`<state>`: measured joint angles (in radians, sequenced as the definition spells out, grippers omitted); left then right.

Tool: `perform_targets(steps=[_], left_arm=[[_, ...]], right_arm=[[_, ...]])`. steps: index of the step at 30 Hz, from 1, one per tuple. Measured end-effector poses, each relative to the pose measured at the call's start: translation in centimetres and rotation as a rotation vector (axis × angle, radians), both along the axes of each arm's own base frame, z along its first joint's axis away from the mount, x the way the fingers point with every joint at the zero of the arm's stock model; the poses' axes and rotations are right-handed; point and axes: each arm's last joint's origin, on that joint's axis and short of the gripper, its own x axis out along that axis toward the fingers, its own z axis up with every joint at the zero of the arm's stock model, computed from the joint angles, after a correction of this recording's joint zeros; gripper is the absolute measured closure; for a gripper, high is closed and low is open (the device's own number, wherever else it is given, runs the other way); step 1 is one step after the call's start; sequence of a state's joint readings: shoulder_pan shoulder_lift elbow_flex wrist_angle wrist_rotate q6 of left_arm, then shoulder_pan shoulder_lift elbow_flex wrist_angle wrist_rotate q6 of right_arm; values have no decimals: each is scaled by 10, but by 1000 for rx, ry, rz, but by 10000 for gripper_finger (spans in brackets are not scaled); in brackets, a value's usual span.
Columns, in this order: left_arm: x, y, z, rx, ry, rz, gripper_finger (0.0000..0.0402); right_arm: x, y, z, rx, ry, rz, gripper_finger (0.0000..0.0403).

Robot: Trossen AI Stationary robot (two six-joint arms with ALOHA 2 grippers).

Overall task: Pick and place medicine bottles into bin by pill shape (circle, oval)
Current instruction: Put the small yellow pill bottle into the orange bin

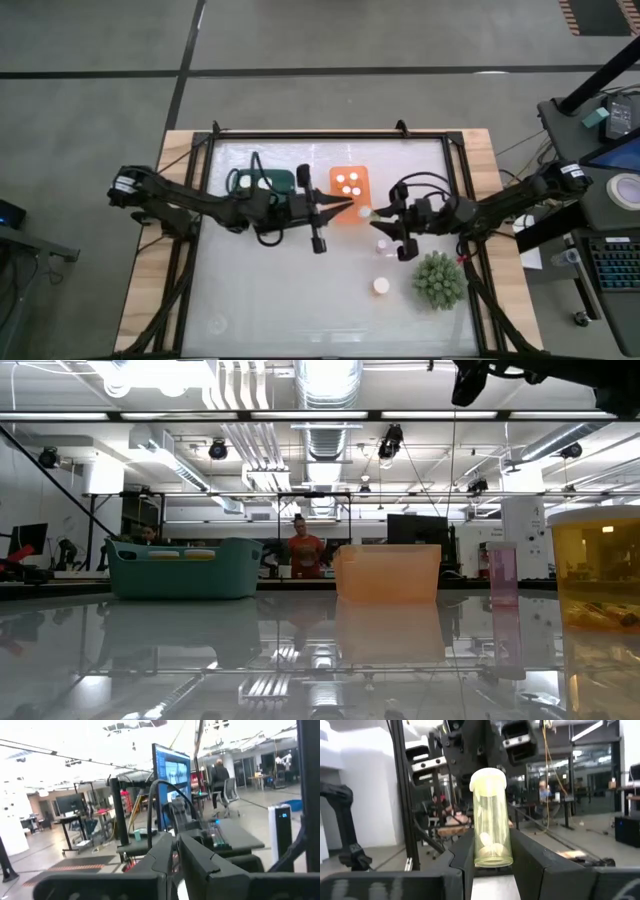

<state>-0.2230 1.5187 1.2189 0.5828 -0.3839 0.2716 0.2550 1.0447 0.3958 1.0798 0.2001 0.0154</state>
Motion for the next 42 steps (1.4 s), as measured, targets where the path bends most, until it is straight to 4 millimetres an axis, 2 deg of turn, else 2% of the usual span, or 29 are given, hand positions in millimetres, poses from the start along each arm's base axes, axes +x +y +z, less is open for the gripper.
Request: perform_targets(steps=[6, 11, 21, 25, 30, 34, 42], left_arm=[[-9, -2, -15, 16, 79, -11, 384], [-18, -9, -36, 15, 84, -41, 384], [-40, -13, -97, -133, -5, -201, 384], [-50, -14, -108, -145, -46, -258, 384], [-50, -14, -110, -144, -59, -271, 382], [-47, -16, -112, -130, -48, -305, 358], [-46, -16, -111, -134, -52, -299, 257]], right_arm=[[-12, -3, -9, -35, -94, -20, 307], [-7, -1, -13, -65, -102, -5, 307], [39, 17, -14, -115, -66, 37, 307], [54, 22, -14, -127, -61, 35, 307], [69, 25, -14, -141, -58, 19, 307], [75, 27, -15, -151, -50, -19, 307], [76, 26, -13, -141, -53, -42, 307]])
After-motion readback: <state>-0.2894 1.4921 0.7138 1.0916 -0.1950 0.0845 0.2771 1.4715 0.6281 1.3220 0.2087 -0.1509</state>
